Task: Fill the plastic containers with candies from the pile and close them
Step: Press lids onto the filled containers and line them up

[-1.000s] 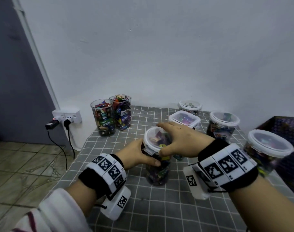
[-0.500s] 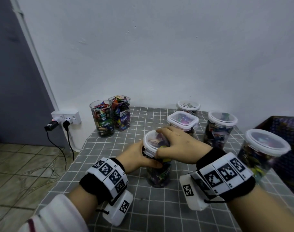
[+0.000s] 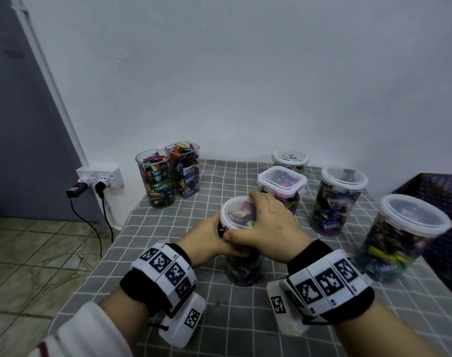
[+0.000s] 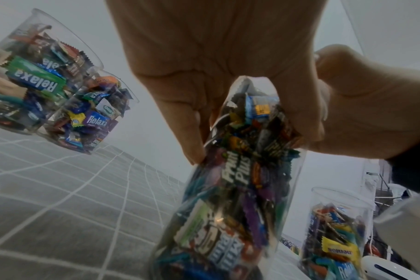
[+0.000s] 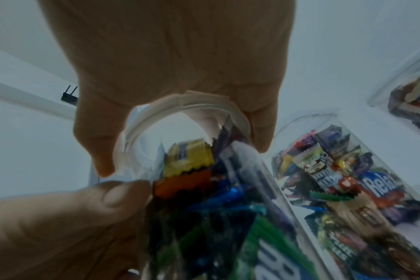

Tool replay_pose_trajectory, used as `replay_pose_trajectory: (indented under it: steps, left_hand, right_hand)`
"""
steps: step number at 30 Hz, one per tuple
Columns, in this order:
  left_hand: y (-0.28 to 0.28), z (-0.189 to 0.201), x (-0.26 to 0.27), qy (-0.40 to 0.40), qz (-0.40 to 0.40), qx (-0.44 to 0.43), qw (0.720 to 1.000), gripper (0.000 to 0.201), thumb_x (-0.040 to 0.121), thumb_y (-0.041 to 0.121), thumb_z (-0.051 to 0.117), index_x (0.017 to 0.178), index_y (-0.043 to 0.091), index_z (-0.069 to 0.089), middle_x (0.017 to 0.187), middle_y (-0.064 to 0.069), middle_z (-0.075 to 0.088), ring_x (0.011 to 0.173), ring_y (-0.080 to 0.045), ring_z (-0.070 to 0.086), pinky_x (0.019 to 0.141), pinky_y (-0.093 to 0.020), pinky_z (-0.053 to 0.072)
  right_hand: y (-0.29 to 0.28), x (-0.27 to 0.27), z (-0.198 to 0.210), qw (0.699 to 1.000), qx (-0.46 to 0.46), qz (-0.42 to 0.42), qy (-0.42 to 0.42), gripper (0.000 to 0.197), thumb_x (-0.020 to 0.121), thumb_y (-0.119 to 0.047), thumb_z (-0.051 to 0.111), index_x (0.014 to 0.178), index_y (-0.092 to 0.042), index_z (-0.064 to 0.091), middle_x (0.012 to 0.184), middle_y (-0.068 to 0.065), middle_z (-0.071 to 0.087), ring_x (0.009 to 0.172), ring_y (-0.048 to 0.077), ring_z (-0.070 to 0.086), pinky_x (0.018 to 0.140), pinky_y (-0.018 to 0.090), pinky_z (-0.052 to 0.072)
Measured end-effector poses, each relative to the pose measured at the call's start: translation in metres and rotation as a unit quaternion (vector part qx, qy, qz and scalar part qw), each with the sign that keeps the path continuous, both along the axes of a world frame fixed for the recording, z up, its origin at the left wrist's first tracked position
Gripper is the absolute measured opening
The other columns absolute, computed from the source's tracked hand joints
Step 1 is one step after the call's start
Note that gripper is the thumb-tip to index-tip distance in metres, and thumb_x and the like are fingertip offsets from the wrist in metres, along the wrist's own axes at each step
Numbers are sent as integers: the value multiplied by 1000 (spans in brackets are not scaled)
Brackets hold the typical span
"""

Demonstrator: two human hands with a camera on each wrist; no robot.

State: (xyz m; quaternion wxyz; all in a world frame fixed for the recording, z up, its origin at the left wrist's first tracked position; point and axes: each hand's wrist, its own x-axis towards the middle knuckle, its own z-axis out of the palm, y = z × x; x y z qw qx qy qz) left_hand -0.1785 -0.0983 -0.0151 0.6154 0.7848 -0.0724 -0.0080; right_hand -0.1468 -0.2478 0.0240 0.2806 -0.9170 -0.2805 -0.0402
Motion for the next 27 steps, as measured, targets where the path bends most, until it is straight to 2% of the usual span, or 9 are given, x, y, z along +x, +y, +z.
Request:
replay_pose_trajectory:
  steps: [11, 13, 15, 16, 17, 19, 21, 24, 27]
  left_hand:
    - [-4, 1, -2, 26, -15, 17, 999, 70, 66, -9, 77, 127, 13, 49, 108, 12, 64, 95, 8, 62, 77, -9, 46]
    - [-1, 2, 0, 40, -31, 33, 998, 78, 60, 11, 86, 128, 17, 48, 117, 8, 61, 107, -1, 59, 85, -13, 46]
    - [7, 3, 2, 57, -20, 56, 997, 111, 35, 51, 89, 131, 23, 42, 126, 6, 53, 119, -9, 51, 95, -17, 43]
    - [13, 6, 3, 64, 2, 67, 996, 125, 27, 64, 85, 136, 24, 38, 128, 6, 49, 121, -11, 47, 96, -20, 41]
    - [19, 8, 3, 69, 27, 74, 995, 128, 30, 66, 83, 139, 22, 35, 131, 5, 47, 122, -13, 46, 97, -21, 40]
    - [34, 12, 6, 67, 88, 90, 990, 99, 60, 45, 82, 142, 16, 34, 140, -2, 44, 121, -15, 46, 96, -23, 38]
    - [51, 14, 9, 57, 153, 127, 978, 77, 77, 29, 73, 142, 14, 35, 142, -8, 45, 120, -17, 47, 97, -26, 38]
    - [80, 12, 17, 47, 241, 142, 959, 77, 78, 31, 72, 143, 11, 35, 141, -10, 45, 125, -23, 46, 104, -34, 37]
    - [105, 13, 25, 33, 315, 126, 940, 75, 79, 29, 72, 142, 8, 35, 139, -10, 47, 119, -23, 49, 101, -38, 39]
  right_hand:
    - [-7, -11, 2, 999, 34, -38, -2, 77, 64, -50, 75, 125, -13, 46, 114, 0, 47, 109, 16, 45, 90, 28, 39]
    - [-15, -13, 2, 998, 35, -50, -4, 76, 60, -53, 75, 120, -15, 48, 111, -1, 47, 107, 17, 46, 87, 29, 40]
    - [-27, -11, 1, 997, 31, -69, -9, 79, 53, -61, 68, 116, -17, 51, 110, 0, 50, 104, 18, 49, 84, 29, 40]
    - [-35, -10, 2, 996, 25, -84, -13, 80, 51, -65, 63, 115, -17, 52, 110, 0, 51, 103, 18, 50, 82, 29, 40]
    - [-44, -7, 2, 995, 17, -101, -14, 80, 52, -66, 63, 115, -18, 53, 110, 0, 53, 102, 18, 50, 83, 30, 41]
    - [-62, -2, 3, 991, 3, -137, -8, 71, 59, -60, 69, 113, -15, 54, 109, 3, 53, 102, 20, 51, 82, 31, 41]
    - [-78, 5, 3, 987, 2, -163, -4, 70, 60, -58, 68, 112, -14, 54, 109, 5, 54, 99, 21, 52, 82, 32, 43]
    - [-95, 17, 0, 981, 8, -195, -10, 81, 48, -70, 56, 109, -16, 56, 106, 5, 58, 96, 23, 55, 83, 36, 47]
    - [-103, 28, -4, 973, 32, -227, -18, 84, 48, -67, 57, 113, -14, 56, 111, 9, 59, 100, 26, 55, 85, 37, 46]
